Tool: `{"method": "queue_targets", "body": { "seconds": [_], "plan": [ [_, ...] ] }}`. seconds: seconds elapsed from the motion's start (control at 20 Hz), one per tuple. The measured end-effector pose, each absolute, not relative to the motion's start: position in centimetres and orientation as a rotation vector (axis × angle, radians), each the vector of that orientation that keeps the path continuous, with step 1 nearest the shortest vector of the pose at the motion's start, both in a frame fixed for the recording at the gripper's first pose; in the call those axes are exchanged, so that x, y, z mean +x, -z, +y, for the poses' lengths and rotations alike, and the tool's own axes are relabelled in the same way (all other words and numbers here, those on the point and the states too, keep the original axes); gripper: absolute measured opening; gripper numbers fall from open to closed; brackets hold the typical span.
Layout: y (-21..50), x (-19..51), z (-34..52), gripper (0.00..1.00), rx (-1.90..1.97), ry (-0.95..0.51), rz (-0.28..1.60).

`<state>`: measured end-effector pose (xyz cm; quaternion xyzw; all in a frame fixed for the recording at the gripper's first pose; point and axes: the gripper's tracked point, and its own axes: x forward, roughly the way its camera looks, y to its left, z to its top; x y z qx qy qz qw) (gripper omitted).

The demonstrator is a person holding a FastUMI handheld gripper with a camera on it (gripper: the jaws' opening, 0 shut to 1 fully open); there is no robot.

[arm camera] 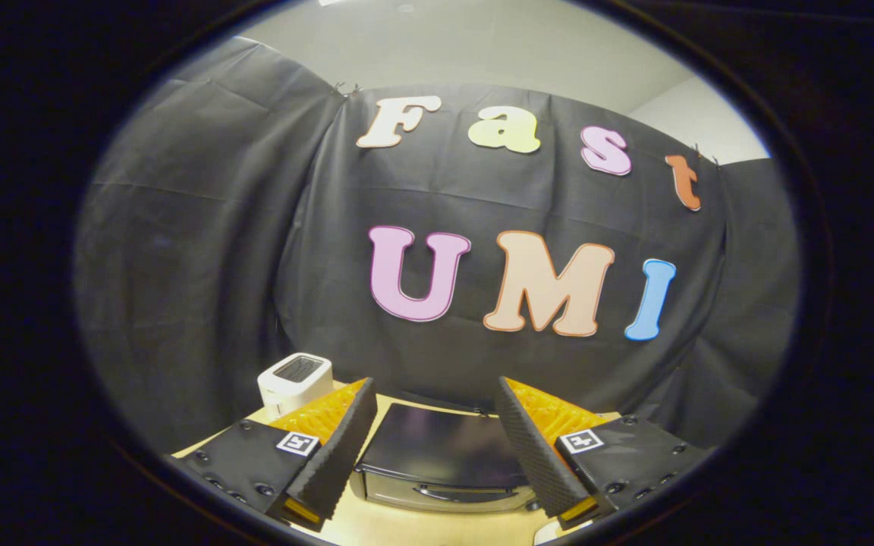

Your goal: Open the toaster oven, put the food inside, and close the toaster oven door.

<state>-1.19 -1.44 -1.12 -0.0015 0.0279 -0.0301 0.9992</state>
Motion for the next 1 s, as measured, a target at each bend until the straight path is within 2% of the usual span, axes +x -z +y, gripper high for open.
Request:
{"method": "queue_targets", "body": {
  "seconds": [1.0],
  "plan": [
    [0.5,-2.0,-7.3,0.99,0.040,0.229,0.014]
  ]
}}
